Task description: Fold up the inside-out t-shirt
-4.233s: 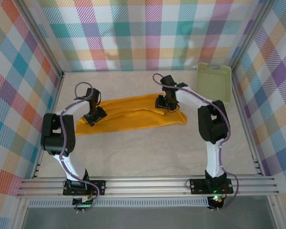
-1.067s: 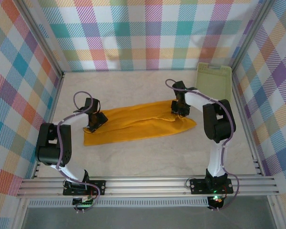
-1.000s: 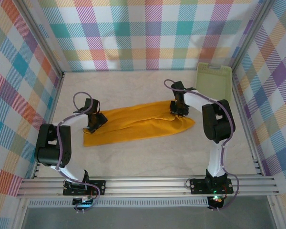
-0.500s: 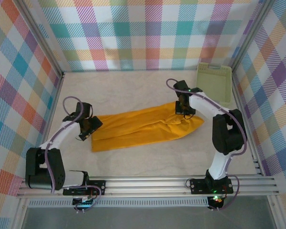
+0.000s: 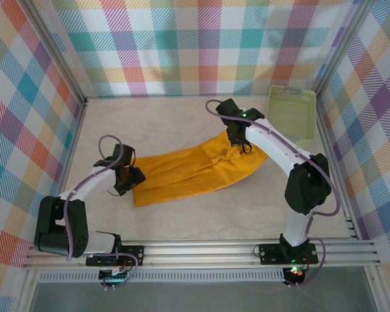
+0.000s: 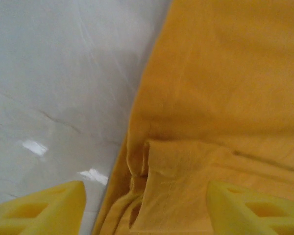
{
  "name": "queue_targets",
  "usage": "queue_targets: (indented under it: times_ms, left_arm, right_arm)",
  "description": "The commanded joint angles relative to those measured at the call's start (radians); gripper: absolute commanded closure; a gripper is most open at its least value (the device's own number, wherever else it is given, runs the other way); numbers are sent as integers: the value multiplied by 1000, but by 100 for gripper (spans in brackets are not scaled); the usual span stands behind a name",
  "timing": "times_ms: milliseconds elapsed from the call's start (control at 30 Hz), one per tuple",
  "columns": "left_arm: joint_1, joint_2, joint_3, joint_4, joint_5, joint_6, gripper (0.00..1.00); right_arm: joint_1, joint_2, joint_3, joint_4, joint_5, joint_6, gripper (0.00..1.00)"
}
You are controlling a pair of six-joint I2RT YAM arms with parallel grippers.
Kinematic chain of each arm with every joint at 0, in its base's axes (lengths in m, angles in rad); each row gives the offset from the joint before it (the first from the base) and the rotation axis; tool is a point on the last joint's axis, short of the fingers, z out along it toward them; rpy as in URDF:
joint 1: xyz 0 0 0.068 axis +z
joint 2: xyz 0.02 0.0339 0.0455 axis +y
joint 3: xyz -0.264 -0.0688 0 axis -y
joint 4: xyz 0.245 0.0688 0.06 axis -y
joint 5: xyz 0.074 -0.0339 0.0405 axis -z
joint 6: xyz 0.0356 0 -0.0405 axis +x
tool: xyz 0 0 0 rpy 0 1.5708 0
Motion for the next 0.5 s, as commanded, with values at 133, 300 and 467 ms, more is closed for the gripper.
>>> queue_targets:
  times_ms: [133,300,467]
  left_arm:
    - [-146,48,-71,95,18,-97,46]
    - [-343,54,-76,160,8,-224,54]
    - [-534,73,-30,186,-29,-329,55]
  right_arm:
    - [76,49,122,-113,155,-94,100]
    - [77,43,154,-106,210,-143,100]
    - [48,42,182,-108,245,-184,100]
